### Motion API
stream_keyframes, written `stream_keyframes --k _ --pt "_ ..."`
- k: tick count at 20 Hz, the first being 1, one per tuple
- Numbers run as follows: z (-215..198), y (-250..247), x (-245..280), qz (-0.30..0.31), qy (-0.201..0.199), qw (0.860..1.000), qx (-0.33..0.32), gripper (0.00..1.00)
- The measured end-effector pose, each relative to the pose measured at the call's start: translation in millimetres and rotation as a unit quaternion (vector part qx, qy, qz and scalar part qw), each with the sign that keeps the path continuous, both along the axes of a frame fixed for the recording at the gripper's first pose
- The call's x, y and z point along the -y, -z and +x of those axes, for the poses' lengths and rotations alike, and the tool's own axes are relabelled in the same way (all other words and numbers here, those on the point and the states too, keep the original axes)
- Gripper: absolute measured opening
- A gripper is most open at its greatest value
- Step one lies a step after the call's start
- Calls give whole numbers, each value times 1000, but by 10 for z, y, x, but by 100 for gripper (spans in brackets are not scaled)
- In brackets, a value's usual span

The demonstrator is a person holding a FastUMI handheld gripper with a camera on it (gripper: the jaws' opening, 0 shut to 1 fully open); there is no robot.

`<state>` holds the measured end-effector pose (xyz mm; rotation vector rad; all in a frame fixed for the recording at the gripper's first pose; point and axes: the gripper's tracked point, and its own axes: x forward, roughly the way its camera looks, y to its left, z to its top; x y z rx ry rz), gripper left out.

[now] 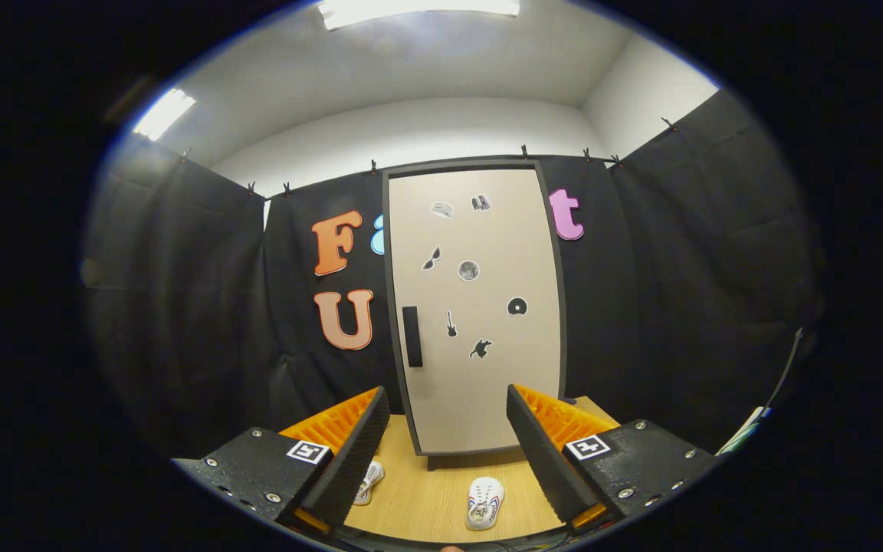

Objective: Open the shoe cabinet door, grab the shoes and put them into the shoe cabinet, then close the shoe cabinet door.

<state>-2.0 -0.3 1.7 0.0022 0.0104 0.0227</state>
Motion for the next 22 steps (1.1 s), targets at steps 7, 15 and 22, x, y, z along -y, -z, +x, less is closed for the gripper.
stream_keyframes --k 7,15,22 --pt "11 -60 -15 -3 -6 1000 5 96" --pt "212 -80 -229 13 -45 999 0 96" --pt "803 -157 -481 -6 -37 999 20 96"
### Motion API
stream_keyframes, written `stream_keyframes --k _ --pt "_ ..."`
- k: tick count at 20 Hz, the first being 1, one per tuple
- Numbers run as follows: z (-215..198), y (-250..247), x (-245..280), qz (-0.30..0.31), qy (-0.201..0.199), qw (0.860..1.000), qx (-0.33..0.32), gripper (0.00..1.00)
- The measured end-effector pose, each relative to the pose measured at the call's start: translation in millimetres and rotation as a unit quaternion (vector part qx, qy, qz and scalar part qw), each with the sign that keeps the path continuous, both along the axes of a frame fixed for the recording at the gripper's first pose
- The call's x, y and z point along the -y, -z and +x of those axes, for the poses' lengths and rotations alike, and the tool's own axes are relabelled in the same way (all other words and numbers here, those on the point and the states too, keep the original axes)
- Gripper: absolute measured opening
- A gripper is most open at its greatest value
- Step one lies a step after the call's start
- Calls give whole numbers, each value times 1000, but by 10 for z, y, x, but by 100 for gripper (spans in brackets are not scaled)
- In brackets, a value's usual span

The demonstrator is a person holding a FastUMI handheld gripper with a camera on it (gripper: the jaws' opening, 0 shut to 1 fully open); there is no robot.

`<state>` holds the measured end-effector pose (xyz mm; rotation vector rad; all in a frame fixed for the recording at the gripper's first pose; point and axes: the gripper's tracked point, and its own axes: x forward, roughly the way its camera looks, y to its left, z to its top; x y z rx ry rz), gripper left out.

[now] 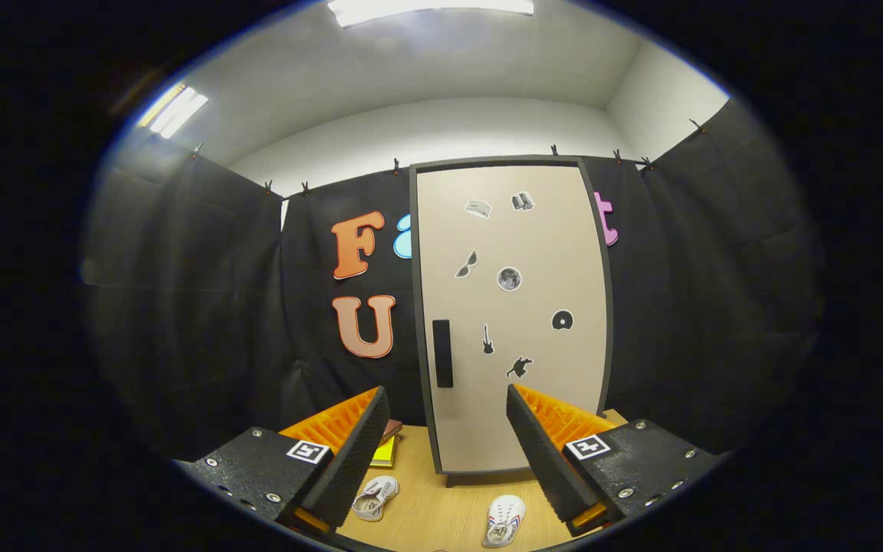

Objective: Open the shoe cabinet door, grab the shoes and put them into the shoe cabinet, then close the shoe cabinet door.

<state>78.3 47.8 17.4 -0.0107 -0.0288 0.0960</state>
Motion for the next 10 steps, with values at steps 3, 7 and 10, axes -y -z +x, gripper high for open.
stream_keyframes --k 3,7,10 --pt "309 75 -89 -7 7 1000 -7 96" --pt "721 54 -182 -9 14 1000 -2 96" --pt "1045 131 -245 -8 16 1000 -6 96"
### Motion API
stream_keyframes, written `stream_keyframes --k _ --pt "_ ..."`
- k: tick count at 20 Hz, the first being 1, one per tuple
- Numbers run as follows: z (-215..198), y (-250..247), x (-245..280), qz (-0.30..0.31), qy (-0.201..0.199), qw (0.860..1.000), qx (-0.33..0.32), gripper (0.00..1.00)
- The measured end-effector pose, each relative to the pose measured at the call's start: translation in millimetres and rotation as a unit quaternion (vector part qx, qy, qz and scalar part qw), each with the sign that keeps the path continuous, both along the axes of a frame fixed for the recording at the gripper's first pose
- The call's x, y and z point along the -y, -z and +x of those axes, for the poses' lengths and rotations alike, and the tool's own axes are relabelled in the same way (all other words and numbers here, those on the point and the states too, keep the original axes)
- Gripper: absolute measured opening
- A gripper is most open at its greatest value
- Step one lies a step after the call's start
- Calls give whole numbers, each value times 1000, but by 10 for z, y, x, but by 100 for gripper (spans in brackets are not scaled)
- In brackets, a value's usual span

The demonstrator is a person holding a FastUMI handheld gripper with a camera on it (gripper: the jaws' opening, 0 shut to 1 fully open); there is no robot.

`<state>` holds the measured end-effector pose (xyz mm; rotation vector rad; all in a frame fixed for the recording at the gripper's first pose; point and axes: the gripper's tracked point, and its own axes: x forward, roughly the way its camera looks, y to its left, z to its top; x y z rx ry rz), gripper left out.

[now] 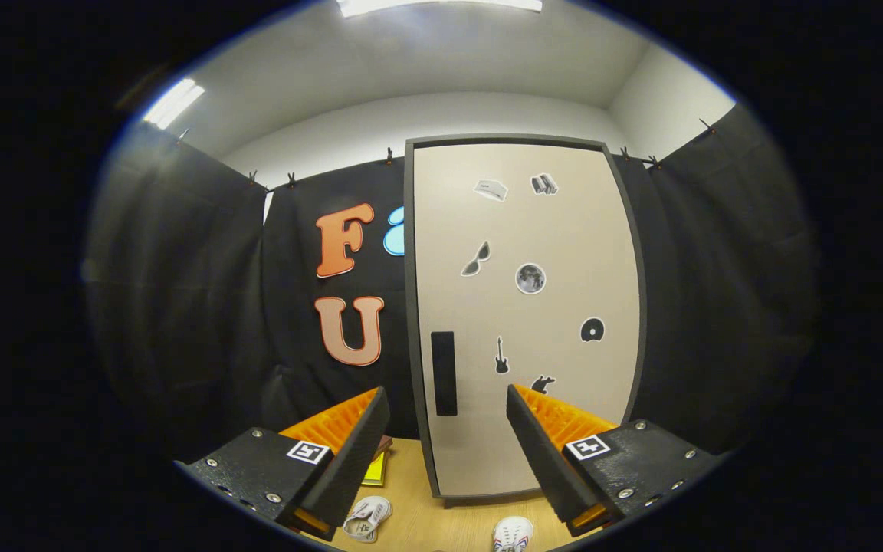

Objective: Open the shoe cabinet door, grab the shoes and put them into the shoe cabinet, then close the shoe cabinet door.

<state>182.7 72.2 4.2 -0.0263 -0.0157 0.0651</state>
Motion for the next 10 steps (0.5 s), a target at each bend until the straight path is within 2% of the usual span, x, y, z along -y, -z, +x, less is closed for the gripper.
stream_keyframes --k 10 --pt "962 242 -122 -10 9 1000 -11 96"
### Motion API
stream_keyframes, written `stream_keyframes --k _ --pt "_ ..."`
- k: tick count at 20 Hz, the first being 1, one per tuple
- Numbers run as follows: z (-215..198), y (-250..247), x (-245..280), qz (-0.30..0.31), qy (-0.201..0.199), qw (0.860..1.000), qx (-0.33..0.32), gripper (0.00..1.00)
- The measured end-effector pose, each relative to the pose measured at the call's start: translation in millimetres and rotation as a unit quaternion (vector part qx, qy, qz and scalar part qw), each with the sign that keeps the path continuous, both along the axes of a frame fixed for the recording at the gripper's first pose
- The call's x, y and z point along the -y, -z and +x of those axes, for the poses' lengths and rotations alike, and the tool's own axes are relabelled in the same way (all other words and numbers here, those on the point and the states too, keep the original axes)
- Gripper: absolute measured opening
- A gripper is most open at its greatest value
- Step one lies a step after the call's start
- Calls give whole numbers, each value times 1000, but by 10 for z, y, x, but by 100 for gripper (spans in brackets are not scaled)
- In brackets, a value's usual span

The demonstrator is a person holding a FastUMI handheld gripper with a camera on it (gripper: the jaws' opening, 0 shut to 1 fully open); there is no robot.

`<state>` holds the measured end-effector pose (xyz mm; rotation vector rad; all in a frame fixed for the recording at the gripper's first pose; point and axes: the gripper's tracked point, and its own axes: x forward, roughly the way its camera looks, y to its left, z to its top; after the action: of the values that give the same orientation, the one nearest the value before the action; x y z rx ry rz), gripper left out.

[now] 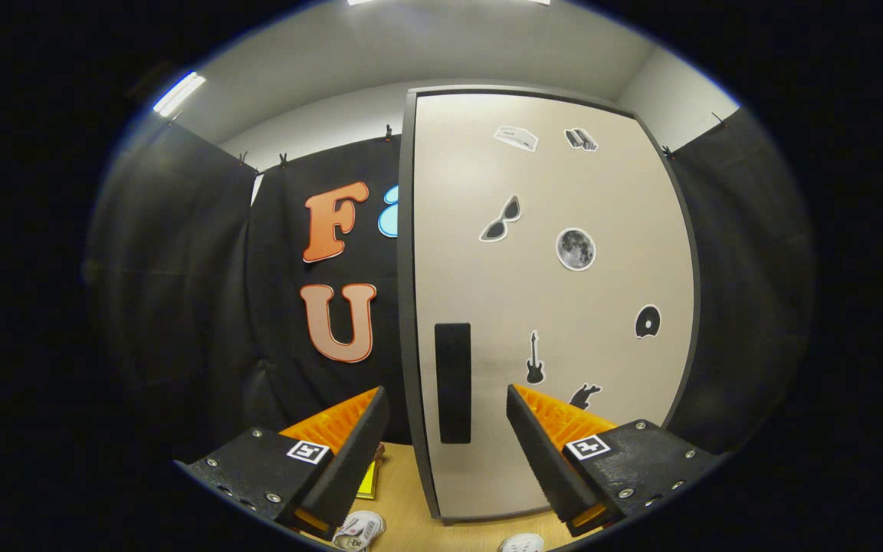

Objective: Open the shoe cabinet door, grab the shoes and put them into the shoe cabinet, then close the shoe cabinet door.

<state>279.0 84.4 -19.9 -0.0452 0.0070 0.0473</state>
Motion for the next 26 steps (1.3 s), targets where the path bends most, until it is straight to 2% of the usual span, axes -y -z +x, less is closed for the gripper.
stream_keyframes --k 4,10,21,26 --pt "222 68 25 -5 7 1000 2 96" --pt "492 171 50 1 12 1000 1 83" --pt "662 240 18 -16 15 1000 -1 39" --pt "654 246 18 -19 19 1000 -1 36"
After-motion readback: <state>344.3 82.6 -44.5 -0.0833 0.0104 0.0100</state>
